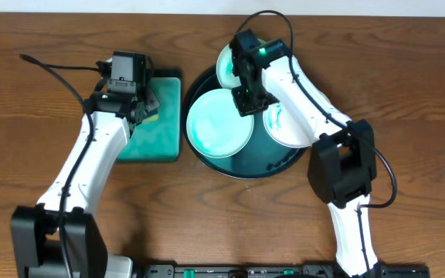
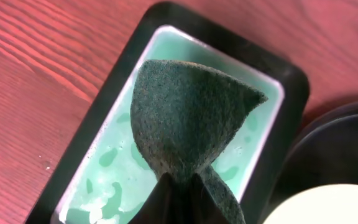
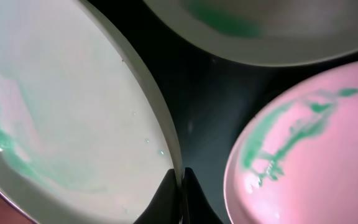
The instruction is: Clean dirty plates on tray and stack at the side
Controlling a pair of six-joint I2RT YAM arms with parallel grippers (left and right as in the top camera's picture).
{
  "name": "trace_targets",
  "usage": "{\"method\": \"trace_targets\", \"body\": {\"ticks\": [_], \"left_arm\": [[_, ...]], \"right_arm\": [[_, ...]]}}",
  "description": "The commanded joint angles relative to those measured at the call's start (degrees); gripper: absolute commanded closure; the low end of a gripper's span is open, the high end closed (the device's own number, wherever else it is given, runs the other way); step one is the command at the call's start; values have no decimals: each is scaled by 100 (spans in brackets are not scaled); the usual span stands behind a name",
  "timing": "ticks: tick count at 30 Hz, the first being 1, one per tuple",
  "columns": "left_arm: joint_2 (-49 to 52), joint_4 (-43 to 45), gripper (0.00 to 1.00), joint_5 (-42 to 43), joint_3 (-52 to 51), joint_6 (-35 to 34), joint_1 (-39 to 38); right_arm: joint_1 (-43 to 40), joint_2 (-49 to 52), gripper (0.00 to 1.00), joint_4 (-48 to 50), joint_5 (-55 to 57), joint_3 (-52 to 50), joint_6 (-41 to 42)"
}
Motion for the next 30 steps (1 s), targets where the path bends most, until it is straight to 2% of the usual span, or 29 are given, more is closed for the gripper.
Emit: {"method": "trace_targets", "body": {"ticks": [1, 7, 13, 18, 19, 21, 23, 30], "left_arm": [[398, 0, 93, 9, -39, -4, 26], [944, 90, 93, 9, -39, -4, 63], [1056, 205, 93, -33, -39, 0, 70], [1056, 225, 87, -33, -39, -2, 76], [1056, 227, 83, -35, -39, -2, 76], [1054, 225, 68, -33, -39, -2, 76], [1054, 225, 60, -33, -39, 0, 76], [1016, 245, 50, -33, -37, 0, 76]], "right_arm": [[160, 20, 99, -260, 629, 487, -46], [260, 20, 99, -708, 1340, 1086, -46], [330, 20, 99, -920, 2085, 1381, -46], [520, 20, 99, -1082, 2885, 1600, -46], [570, 20, 99, -1095, 3005, 1637, -48], [678, 20, 99, -1108, 3281, 1661, -48], [800, 20, 99, -1108, 3670, 1661, -48], [1241, 20, 99, -1102, 4948, 1661, -57]]}}
